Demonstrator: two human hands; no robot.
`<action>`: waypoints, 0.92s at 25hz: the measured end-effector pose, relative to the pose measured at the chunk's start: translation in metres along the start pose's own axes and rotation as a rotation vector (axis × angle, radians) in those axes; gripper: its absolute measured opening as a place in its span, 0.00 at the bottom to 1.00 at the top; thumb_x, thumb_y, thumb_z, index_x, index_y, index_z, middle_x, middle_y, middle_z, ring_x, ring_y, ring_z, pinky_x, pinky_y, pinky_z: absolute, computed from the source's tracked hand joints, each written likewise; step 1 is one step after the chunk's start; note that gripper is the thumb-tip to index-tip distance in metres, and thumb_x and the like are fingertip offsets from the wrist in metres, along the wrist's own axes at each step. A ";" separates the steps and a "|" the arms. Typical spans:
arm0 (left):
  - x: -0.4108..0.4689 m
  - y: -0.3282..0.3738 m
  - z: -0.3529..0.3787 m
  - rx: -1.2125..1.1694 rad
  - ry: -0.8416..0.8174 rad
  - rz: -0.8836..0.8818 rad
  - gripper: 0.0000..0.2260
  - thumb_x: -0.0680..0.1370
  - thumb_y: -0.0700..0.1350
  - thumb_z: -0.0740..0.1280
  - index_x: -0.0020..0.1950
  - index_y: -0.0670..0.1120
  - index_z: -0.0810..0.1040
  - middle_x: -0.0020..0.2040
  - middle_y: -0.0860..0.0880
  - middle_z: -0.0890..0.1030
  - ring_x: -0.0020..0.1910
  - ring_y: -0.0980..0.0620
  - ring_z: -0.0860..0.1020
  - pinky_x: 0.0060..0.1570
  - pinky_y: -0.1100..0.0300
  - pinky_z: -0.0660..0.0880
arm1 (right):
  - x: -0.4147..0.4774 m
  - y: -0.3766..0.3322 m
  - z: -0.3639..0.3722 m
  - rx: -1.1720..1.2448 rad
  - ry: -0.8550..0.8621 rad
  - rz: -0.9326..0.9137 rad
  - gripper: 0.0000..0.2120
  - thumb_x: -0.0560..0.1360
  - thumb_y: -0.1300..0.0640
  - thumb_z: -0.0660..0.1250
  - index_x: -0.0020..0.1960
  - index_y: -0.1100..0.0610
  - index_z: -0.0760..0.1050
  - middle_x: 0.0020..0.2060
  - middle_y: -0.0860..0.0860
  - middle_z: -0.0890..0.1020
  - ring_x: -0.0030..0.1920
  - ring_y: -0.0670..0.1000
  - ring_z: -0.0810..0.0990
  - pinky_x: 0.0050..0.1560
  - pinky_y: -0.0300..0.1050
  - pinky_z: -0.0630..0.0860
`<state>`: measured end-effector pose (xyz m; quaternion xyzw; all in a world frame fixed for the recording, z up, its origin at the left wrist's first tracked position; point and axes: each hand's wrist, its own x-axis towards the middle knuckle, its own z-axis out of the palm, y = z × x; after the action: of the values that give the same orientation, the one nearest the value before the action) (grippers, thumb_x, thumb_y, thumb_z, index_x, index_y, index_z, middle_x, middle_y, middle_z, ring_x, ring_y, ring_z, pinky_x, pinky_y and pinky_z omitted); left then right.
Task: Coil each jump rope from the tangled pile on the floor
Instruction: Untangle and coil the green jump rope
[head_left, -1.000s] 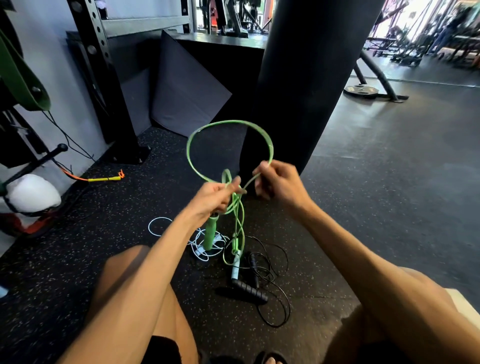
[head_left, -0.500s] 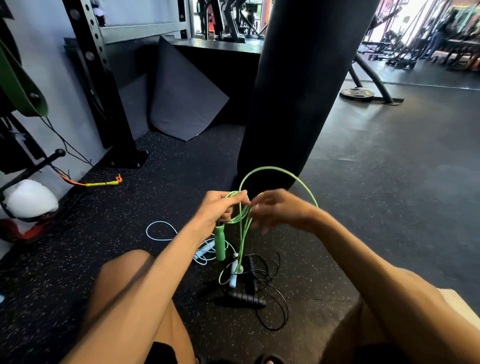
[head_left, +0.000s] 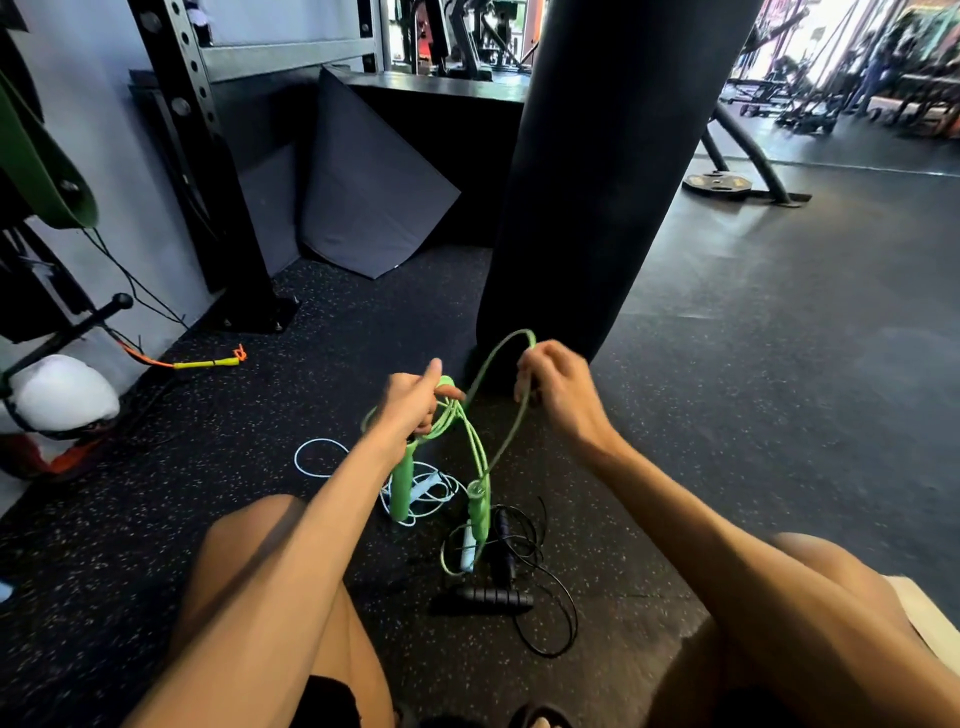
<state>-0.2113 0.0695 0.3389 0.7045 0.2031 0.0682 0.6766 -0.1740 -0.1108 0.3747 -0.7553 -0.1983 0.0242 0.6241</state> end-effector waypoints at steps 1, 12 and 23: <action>0.002 -0.003 -0.004 0.064 0.051 -0.004 0.23 0.84 0.51 0.58 0.40 0.39 0.83 0.17 0.55 0.62 0.16 0.59 0.56 0.18 0.67 0.53 | 0.005 -0.006 -0.010 0.128 0.068 0.022 0.08 0.81 0.63 0.58 0.44 0.61 0.72 0.31 0.53 0.74 0.31 0.50 0.74 0.33 0.43 0.73; 0.003 -0.010 -0.018 0.303 0.201 0.013 0.18 0.78 0.44 0.61 0.29 0.45 0.79 0.18 0.54 0.65 0.22 0.52 0.62 0.26 0.62 0.58 | 0.037 0.033 -0.101 -0.025 0.406 0.362 0.09 0.78 0.65 0.61 0.45 0.67 0.78 0.29 0.56 0.73 0.27 0.52 0.72 0.28 0.43 0.67; -0.012 0.011 -0.012 0.039 -0.117 0.067 0.18 0.78 0.42 0.60 0.28 0.46 0.64 0.21 0.52 0.60 0.20 0.54 0.55 0.29 0.55 0.50 | 0.014 0.097 -0.070 -0.984 -0.356 0.352 0.07 0.76 0.64 0.63 0.51 0.61 0.79 0.44 0.58 0.84 0.41 0.55 0.84 0.45 0.51 0.83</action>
<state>-0.2246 0.0763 0.3523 0.7268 0.1407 0.0453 0.6707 -0.1153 -0.1856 0.3001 -0.9640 -0.1594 0.1599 0.1408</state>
